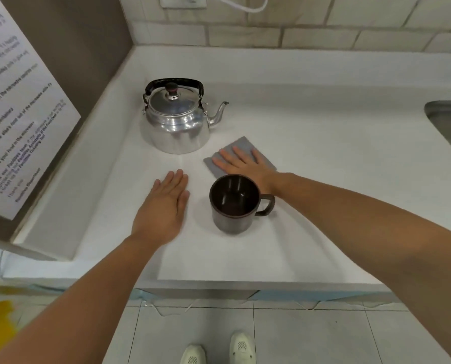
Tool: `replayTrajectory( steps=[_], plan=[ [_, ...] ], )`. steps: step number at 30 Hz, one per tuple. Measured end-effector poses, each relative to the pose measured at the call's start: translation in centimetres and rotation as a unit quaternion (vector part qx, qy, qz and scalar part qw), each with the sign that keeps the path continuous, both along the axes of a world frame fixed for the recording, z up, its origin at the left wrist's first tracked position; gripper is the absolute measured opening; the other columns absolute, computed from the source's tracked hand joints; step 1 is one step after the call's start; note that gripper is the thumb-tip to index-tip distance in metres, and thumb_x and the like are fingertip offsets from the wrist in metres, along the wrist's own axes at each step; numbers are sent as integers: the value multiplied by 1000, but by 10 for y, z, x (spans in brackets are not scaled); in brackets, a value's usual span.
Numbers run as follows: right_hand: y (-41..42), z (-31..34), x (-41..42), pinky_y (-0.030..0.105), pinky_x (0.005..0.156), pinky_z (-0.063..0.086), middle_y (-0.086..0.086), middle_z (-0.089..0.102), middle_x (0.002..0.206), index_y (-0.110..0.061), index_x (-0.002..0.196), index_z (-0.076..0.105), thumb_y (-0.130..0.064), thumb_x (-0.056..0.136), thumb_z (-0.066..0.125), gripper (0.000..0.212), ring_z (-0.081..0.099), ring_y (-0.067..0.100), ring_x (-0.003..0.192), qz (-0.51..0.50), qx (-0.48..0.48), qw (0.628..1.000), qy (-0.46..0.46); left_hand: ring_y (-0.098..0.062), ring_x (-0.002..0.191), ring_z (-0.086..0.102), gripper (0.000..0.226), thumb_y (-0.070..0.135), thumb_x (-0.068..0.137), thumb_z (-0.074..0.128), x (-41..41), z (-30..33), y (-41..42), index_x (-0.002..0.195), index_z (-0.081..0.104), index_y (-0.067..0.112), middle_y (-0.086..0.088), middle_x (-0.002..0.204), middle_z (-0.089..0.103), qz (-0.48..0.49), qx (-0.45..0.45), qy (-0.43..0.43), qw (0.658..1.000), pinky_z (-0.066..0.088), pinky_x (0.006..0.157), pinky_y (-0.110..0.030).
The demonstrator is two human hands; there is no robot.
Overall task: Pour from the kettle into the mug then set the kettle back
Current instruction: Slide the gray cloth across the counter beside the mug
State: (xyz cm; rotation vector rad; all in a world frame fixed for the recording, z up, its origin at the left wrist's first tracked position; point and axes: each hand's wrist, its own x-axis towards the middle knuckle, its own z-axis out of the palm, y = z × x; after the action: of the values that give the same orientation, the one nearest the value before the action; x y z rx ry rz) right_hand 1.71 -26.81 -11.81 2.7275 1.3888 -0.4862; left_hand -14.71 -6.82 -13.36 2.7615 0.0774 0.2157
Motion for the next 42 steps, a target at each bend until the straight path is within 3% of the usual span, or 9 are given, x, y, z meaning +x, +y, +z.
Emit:
replayTrajectory(
  steps=[2, 9, 15, 19, 23, 28, 33, 38, 42],
  plan=[
    [-13, 1, 10, 51, 113, -10, -7, -11, 160, -42, 145, -13, -61, 92, 25, 68, -14, 20, 145, 0, 26, 1000, -9, -14, 145, 11, 46, 25, 105, 28, 0, 0, 0, 148, 27, 11, -4, 157, 22, 4, 1, -3, 1000, 2, 118, -31],
    [-128, 4, -4, 55, 116, -6, -7, -17, 159, -36, 145, -19, -50, 96, 7, 57, -18, 29, 145, -256, 12, 966, -33, -13, 145, 12, 46, 28, 105, 28, -1, -2, 0, 148, 28, 12, -3, 157, 22, 5, 3, -2, 1000, 5, 118, -33],
    [-147, -2, -121, 42, 113, -21, -18, -24, 154, -46, 142, -21, -62, 90, 1, 58, -30, 14, 140, -143, 89, 986, 8, -18, 146, 11, 48, 28, 105, 25, -2, 0, -1, 149, 24, 10, -6, 158, 20, -4, 18, 18, 1000, 6, 119, -37],
    [-149, 9, -122, 47, 116, -15, -10, -20, 157, -36, 145, -17, -52, 97, 11, 58, -24, 23, 143, -306, 71, 949, -7, -18, 146, 10, 48, 28, 105, 25, -3, 1, -2, 149, 23, 9, -7, 158, 19, -7, 20, 22, 1000, 5, 119, -36],
    [-146, -5, -159, 42, 116, -16, -15, -21, 156, -44, 143, -21, -61, 90, 1, 59, -26, 16, 143, -192, 99, 976, -8, -18, 146, 10, 49, 28, 105, 24, -4, 1, -1, 149, 21, 9, -7, 159, 18, -13, 21, 22, 999, 2, 118, -33],
    [-141, 7, -129, 52, 117, -6, -3, -13, 160, -31, 148, -13, -49, 97, 11, 59, -14, 29, 146, -432, 58, 900, -32, -18, 146, 9, 49, 29, 105, 23, -3, 1, 0, 150, 20, 10, -6, 159, 17, -12, 25, 18, 999, 1, 118, -32],
    [-122, -4, -164, 46, 114, -15, -14, -20, 155, -42, 144, -18, -59, 92, 5, 59, -21, 22, 144, -259, 86, 962, -18, -17, 146, 9, 48, 29, 105, 23, -2, 0, 2, 150, 20, 10, -6, 159, 17, -13, 20, 14, 1000, 0, 117, -30],
    [-131, 9, -131, 52, 117, -10, -5, -20, 158, -34, 145, -19, -52, 97, 11, 60, -21, 27, 144, -361, 33, 932, -5, -16, 146, 7, 48, 28, 105, 23, -1, -3, 3, 150, 20, 11, -4, 159, 16, -17, 20, 9, 1000, 0, 118, -30],
    [-116, 5, -140, 51, 115, -14, -6, -25, 156, -35, 142, -25, -54, 95, 8, 60, -27, 25, 142, -288, 41, 957, 15, -16, 146, 9, 48, 28, 105, 25, -1, -5, 4, 149, 23, 11, -4, 159, 18, -13, 21, 0, 1000, 1, 118, -31]
  ],
)
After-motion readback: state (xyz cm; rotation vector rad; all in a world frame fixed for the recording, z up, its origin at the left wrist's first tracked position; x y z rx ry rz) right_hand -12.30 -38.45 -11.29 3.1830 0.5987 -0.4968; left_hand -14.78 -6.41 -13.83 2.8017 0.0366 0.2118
